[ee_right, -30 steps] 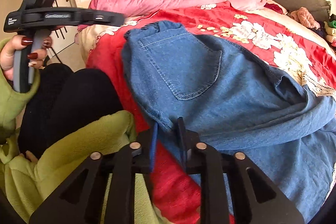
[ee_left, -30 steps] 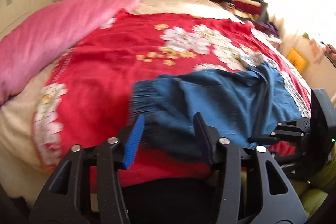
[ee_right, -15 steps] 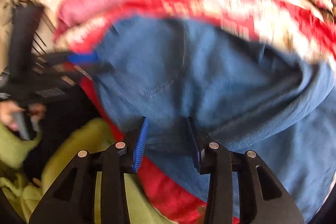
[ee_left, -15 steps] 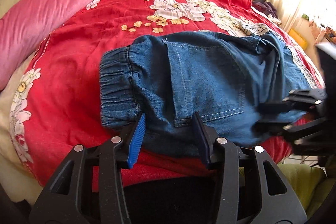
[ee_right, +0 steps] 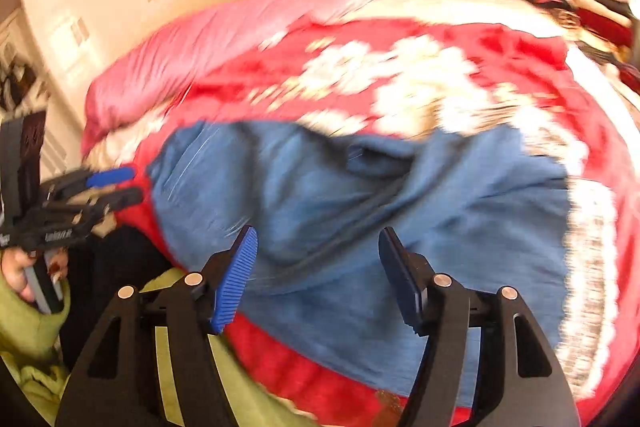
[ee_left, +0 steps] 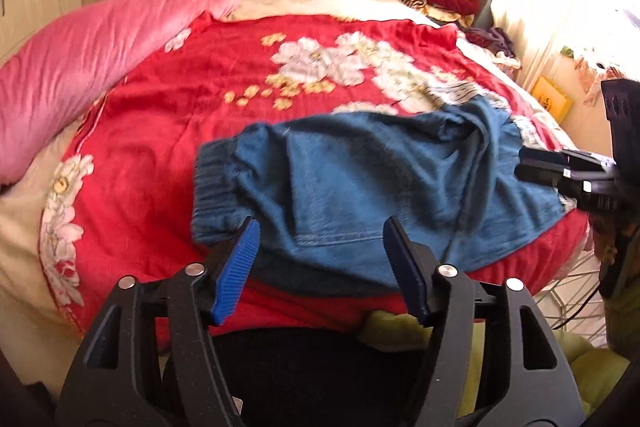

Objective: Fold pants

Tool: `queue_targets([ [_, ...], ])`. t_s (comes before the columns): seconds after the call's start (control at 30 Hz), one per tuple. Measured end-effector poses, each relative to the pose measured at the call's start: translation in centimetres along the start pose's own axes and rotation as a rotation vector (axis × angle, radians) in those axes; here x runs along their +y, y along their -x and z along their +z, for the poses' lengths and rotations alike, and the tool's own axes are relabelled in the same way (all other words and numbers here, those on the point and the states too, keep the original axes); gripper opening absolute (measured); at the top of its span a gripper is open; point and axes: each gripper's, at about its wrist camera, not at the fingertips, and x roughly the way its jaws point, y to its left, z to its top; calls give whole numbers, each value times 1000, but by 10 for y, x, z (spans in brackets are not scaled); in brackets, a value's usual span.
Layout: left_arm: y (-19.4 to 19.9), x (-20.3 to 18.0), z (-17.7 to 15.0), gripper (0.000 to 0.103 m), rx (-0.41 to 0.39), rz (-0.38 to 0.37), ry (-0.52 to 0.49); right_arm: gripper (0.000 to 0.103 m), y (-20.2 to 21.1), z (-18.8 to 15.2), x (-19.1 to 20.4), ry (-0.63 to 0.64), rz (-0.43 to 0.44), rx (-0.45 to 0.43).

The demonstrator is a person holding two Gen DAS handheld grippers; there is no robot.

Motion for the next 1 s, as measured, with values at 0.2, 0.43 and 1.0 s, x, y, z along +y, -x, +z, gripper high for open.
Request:
queue_targets([
  [0.2, -8, -33, 11, 62, 24, -96, -32, 72, 32, 12, -37, -64, -88, -87],
  [0.43, -46, -84, 19, 62, 102, -203, -95, 72, 19, 53, -62, -55, -150, -103],
  [1.0, -123, -121, 18, 38, 256, -249, -150, 59, -176, 119, -92, -46, -321, 200],
])
